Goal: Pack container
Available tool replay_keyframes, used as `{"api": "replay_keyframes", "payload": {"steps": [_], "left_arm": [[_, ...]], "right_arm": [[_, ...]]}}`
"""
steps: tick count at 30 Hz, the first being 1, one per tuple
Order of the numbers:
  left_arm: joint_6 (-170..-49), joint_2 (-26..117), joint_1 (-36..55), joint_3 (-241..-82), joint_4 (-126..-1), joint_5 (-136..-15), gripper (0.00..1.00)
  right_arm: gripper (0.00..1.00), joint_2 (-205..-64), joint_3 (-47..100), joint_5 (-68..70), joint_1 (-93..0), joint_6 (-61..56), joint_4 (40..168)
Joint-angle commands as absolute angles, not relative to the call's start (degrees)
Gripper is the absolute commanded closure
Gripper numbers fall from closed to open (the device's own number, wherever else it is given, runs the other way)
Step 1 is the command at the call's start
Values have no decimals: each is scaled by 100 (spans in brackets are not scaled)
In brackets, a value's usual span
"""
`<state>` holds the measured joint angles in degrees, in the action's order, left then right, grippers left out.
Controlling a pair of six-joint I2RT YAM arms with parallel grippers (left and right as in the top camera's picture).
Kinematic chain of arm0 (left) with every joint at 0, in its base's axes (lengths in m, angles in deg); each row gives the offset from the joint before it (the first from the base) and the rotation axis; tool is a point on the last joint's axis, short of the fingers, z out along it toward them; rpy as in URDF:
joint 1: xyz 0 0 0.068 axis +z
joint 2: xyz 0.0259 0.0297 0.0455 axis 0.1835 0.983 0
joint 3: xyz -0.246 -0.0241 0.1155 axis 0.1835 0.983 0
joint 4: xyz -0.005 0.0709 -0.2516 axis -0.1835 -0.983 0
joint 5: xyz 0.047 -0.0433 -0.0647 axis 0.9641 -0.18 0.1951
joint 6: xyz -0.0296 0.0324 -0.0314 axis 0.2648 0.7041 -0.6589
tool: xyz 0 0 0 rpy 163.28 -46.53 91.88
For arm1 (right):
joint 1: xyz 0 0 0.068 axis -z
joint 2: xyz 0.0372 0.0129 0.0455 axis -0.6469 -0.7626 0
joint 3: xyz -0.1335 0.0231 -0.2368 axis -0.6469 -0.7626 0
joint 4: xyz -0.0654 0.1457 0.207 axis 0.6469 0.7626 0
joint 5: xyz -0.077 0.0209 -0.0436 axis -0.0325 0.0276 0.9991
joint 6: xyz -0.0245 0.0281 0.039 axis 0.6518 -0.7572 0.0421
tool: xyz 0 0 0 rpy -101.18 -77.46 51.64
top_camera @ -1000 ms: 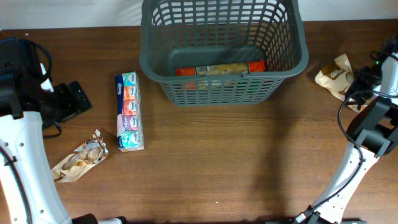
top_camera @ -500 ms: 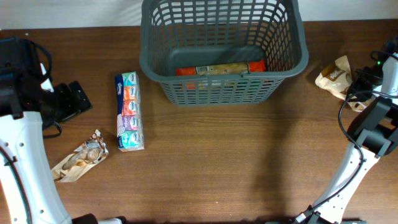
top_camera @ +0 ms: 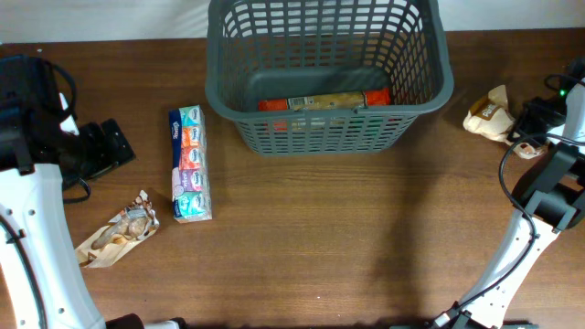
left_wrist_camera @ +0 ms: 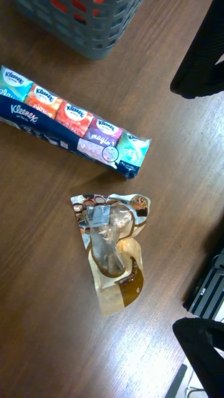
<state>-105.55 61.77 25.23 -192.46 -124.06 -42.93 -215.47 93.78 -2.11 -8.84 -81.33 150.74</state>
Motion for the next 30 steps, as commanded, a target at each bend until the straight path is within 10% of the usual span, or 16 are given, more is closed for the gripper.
{"api": "replay_keyframes", "payload": {"steps": [1,30], "left_arm": [[-10470,6197,2553,-19240,-12410,-4308,1],[-10470,6197,2553,-19240,-12410,-4308,1]], "right_arm": [[96,-21720,9293,-772,-909,-7582,15142],[93,-21241,13269,-790,-911,-4319,15317]]}}
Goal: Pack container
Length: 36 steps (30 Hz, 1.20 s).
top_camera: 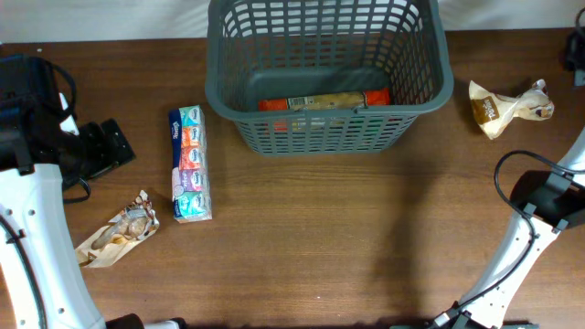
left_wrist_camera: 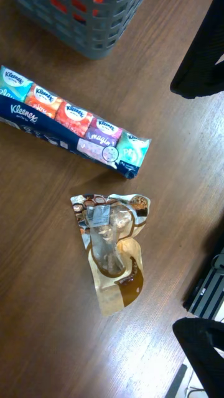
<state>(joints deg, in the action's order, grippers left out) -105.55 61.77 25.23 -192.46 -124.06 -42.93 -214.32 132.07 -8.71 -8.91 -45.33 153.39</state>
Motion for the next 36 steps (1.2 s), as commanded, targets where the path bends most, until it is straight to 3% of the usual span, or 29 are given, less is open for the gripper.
{"api": "replay_keyframes", "payload": {"steps": [1,2,3,6,13,36], "left_arm": [[-10470,6197,2553,-19240,-12410,-4308,1],[-10470,6197,2553,-19240,-12410,-4308,1],[-10468,6197,2553,-19240,-12410,-4308,1],[-10470,6197,2553,-19240,-12410,-4308,1],[-10470,6197,2553,-19240,-12410,-4308,1],[-10470,6197,2553,-19240,-12410,-4308,1]], "right_arm": [[74,-21241,13269,-788,-909,-4282,15297],[45,-21241,13262,-748,-911,-4256,15297],[28,-21250,13229,-678,-913,-4253,15297],[2,-21257,13129,-622,-922,-4006,15275],[1,-21268,12873,-379,-1055,-3128,15260],[1,-21340,10641,1013,-1656,-3327,15037]]}}
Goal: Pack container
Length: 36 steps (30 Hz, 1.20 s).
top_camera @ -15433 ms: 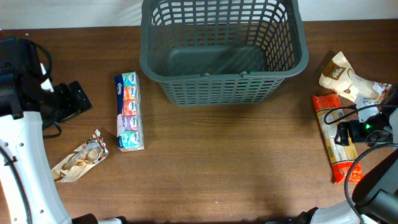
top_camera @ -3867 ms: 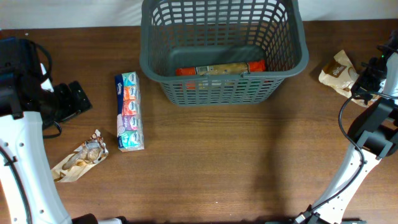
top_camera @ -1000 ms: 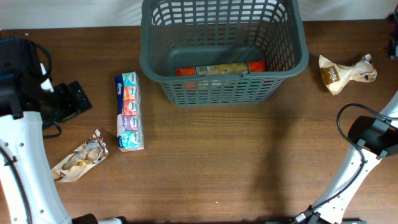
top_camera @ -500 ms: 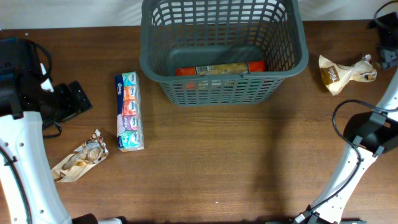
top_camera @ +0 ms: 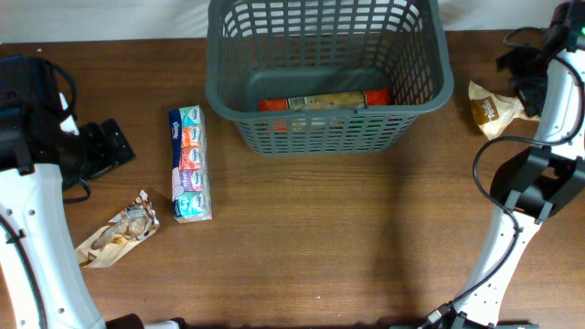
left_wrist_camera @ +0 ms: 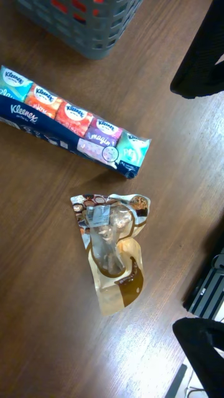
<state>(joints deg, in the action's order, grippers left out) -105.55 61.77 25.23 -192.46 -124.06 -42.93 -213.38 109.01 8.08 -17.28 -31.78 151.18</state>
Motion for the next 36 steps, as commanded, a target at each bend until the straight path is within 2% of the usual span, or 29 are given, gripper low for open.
{"api": "replay_keyframes", "payload": {"steps": [1,36], "left_arm": [[-10470,6197,2553,-19240,-12410,-4308,1],[-10470,6197,2553,-19240,-12410,-4308,1]], "right_arm": [[1,-21340,10574,1015,-1647,-3324,15004],[1,-22072,10331,1098,-1612,-3497,14781]]}}
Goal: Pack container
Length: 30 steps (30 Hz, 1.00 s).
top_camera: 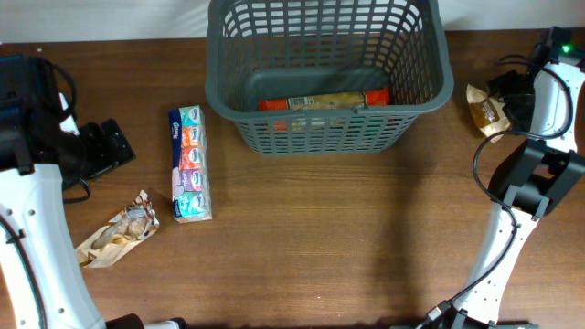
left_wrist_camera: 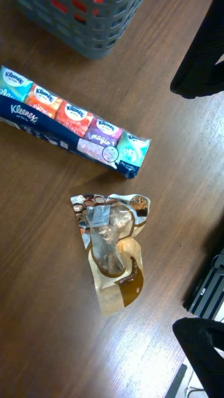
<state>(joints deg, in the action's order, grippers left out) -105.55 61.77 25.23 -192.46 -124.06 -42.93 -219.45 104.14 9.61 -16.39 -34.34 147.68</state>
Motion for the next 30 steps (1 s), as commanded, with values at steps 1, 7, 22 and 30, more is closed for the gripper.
{"api": "replay_keyframes", "payload": {"steps": [1,7,22,30], "left_arm": [[-10470,6197,2553,-19240,-12410,-4308,1],[-10470,6197,2553,-19240,-12412,-4308,1],[-10470,6197,2553,-19240,-12410,-4308,1],[-10470,6197,2553,-19240,-12410,-4308,1]], "right_arm": [[1,-22072,10331,1103,-1612,-3497,14781],[1,-22072,10300,1120,-1612,-3440,14790],[23,-22072,10171,1481,-1612,-3410,15188],[67,-22072,10171,1483,-1612,-3407,15214]]}}
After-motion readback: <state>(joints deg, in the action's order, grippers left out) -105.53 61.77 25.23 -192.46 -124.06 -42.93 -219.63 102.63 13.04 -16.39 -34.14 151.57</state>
